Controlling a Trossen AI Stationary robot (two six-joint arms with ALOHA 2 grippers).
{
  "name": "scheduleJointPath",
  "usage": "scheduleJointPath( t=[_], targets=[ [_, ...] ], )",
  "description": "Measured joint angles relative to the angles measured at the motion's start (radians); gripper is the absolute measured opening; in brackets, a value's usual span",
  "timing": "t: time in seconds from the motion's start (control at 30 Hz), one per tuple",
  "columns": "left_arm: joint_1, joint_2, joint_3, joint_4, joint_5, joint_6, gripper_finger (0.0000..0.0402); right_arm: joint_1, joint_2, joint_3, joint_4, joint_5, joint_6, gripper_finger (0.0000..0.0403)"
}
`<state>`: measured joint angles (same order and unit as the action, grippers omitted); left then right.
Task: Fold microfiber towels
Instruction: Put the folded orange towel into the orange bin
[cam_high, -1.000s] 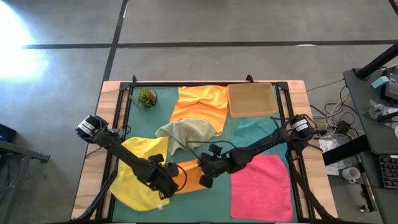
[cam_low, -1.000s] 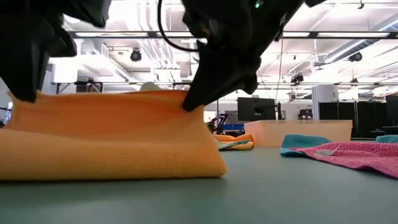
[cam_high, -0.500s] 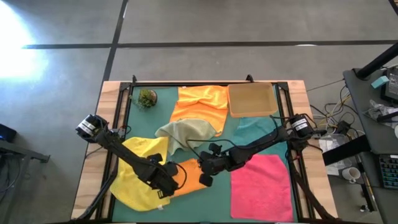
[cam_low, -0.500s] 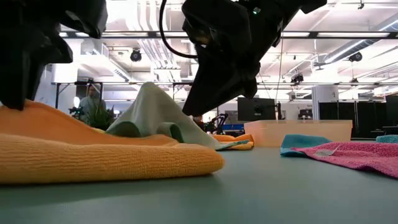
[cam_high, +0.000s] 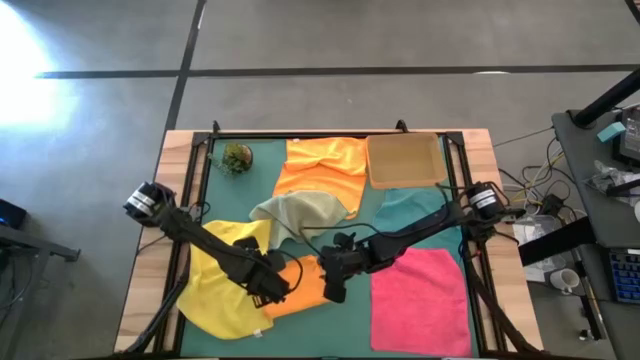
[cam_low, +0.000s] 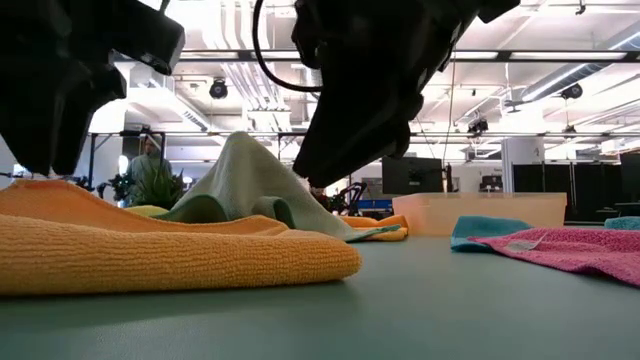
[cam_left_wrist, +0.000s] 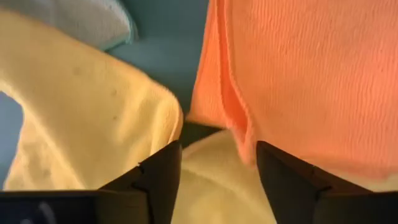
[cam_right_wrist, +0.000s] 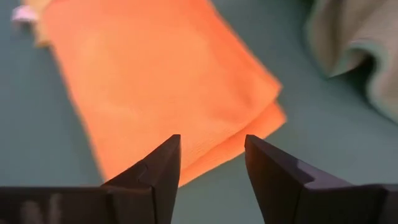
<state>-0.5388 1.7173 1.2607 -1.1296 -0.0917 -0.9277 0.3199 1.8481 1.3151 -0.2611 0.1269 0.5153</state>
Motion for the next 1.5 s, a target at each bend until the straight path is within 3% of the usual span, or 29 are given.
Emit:
scheduleJointPath(
  t=[0.27, 0.5, 0.77, 1.5],
  targets=[
    [-0.034, -0.026, 0.077, -0.024, 0.074, 0.043, 0.0203, 0.018, -0.076, 0.0, -0.142, -0.101, -0.072, 0.0155],
    [-0.183, -0.021, 0.09, 0.174, -0.051, -0.008, 0.0203, 0.093, -0.126, -0.016, -0.237, -0.102, -0.142, 0.0143],
    [-0.252, 0.065, 0.087, 0.33, -0.112, -0.009, 0.0203, 0.163, -0.067, -0.018, -0.121, -0.104, -0.321, 0.0141],
    [-0.226, 0.212, 0.073, 0.335, -0.152, -0.01, 0.0203, 0.165, 0.061, -0.013, 0.185, -0.074, -0.48, 0.0141]
  ],
)
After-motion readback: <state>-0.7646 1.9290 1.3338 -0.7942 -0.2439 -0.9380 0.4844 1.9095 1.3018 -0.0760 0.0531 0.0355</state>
